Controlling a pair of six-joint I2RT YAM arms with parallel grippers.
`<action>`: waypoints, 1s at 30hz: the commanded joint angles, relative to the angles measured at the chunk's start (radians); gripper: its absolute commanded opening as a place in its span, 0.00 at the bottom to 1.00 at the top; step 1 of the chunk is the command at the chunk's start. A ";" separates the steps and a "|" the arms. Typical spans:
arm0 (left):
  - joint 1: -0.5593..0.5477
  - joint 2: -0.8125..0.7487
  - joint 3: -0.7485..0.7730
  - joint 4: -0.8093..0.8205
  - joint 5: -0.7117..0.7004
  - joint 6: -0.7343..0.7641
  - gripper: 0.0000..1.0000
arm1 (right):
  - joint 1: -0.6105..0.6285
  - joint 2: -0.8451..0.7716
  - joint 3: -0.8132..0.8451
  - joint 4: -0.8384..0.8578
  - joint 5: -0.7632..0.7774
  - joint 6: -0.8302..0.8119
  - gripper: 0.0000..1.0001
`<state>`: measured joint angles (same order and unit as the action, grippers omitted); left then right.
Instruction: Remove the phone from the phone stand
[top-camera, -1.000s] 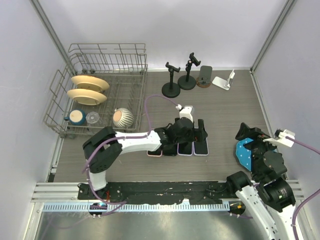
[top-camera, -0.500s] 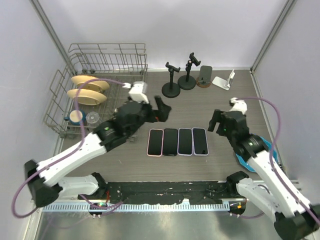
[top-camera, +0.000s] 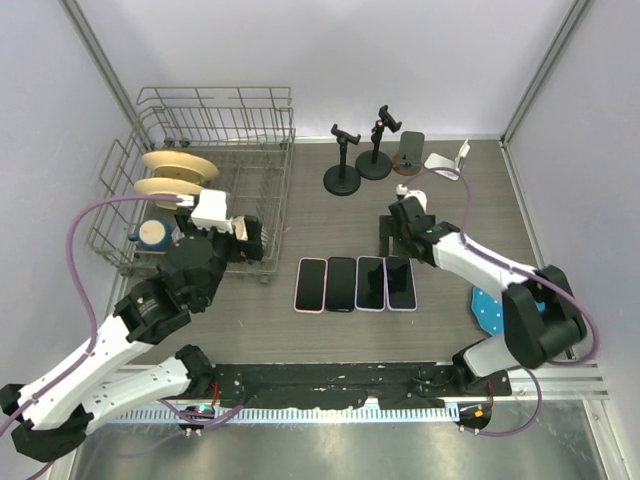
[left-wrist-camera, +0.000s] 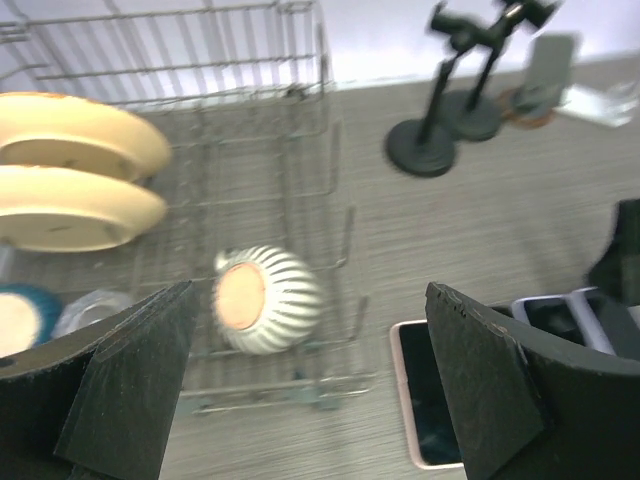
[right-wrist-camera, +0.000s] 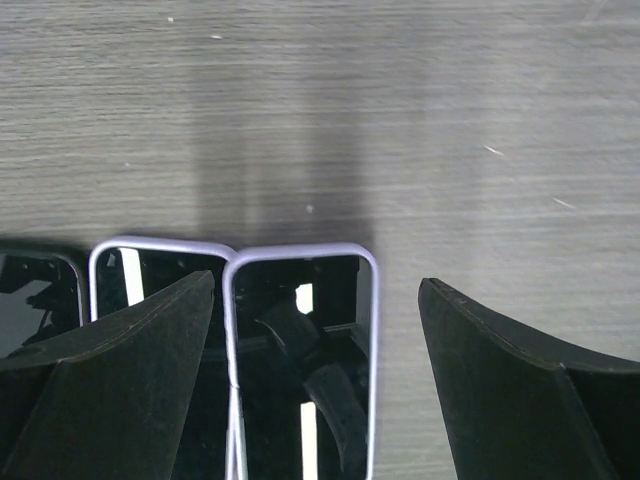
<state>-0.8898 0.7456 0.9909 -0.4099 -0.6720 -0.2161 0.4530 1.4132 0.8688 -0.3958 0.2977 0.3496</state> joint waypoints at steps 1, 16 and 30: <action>0.002 0.018 -0.063 -0.011 -0.182 0.161 1.00 | 0.052 0.102 0.102 0.051 0.066 -0.015 0.89; 0.205 -0.026 -0.098 0.000 0.070 0.046 1.00 | 0.067 0.132 0.041 0.014 0.170 0.017 0.89; 0.282 -0.018 -0.115 0.006 0.143 0.012 1.00 | 0.059 0.093 0.016 -0.014 0.233 0.032 0.89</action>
<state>-0.6170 0.7284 0.8780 -0.4381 -0.5533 -0.1890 0.5194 1.5726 0.8948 -0.3729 0.4629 0.3702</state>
